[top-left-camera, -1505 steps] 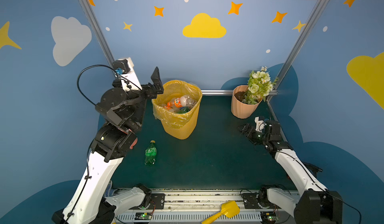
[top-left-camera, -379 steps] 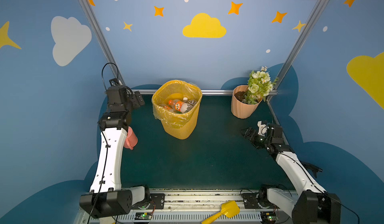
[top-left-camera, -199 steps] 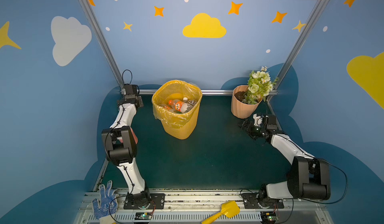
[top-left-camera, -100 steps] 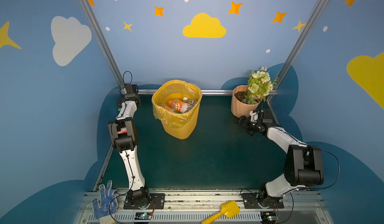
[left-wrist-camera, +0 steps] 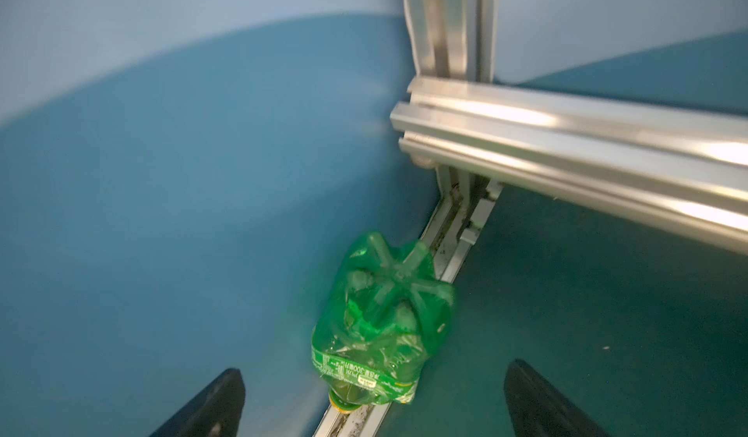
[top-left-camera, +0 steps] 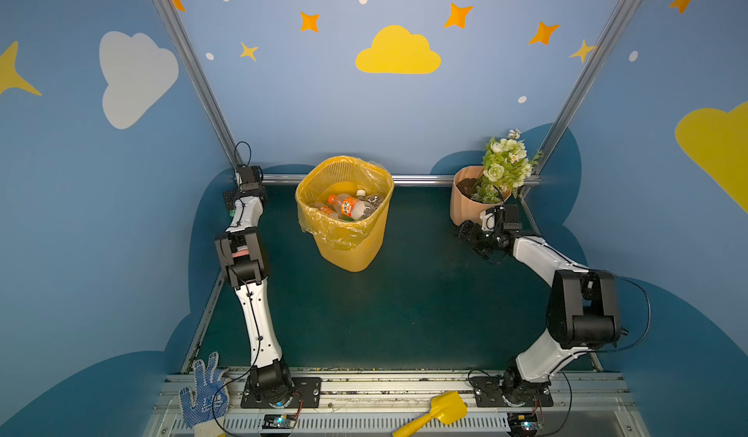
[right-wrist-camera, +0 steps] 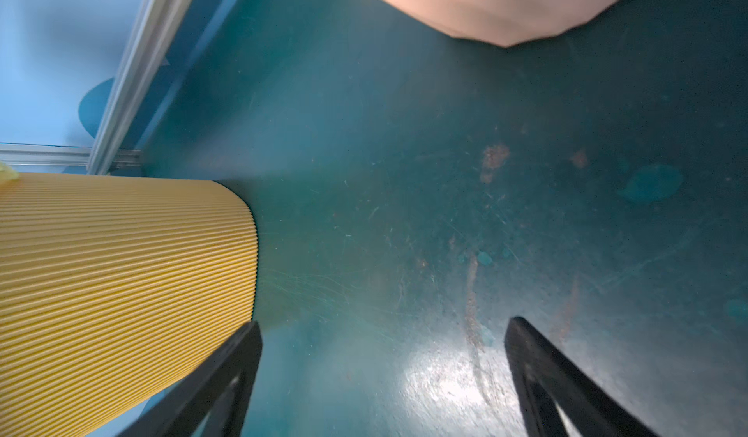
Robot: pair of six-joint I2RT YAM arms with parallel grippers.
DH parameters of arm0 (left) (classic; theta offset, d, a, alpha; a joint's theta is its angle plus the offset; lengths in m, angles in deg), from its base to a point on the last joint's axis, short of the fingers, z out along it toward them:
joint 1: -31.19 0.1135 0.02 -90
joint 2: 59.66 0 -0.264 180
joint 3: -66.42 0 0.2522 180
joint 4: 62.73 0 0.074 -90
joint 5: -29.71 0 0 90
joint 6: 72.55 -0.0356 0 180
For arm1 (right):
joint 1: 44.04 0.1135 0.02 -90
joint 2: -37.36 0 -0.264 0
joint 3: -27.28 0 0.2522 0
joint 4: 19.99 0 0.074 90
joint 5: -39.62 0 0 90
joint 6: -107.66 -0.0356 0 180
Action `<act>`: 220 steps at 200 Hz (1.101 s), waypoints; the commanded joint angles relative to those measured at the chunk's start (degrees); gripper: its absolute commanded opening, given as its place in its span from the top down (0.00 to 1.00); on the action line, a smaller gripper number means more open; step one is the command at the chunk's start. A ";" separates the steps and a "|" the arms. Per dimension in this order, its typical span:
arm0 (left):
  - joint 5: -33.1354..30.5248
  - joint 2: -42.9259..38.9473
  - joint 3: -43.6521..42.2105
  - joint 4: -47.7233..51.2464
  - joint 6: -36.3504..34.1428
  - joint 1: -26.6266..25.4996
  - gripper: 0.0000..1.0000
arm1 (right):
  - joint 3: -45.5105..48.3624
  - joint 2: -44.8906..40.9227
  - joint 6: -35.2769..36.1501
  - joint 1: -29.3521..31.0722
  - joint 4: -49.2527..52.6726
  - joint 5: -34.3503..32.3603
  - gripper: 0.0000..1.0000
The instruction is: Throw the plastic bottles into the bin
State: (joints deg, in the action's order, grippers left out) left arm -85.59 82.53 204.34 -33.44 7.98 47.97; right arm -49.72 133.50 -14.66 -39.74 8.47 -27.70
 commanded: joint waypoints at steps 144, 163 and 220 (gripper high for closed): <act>5.90 12.15 15.21 1.23 -4.52 2.16 0.10 | -6.21 3.94 1.02 1.85 5.94 -3.60 0.07; 6.45 13.95 17.84 1.87 -4.63 2.26 0.10 | -6.61 4.23 1.12 1.87 6.25 -3.87 0.08; 8.07 17.28 21.83 2.76 -5.16 2.84 0.16 | -8.58 5.30 1.47 1.95 7.69 -4.37 0.08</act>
State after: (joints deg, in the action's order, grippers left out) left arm -78.99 98.86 224.82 -32.06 3.08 50.37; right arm -56.19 137.26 -13.98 -38.19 14.39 -31.33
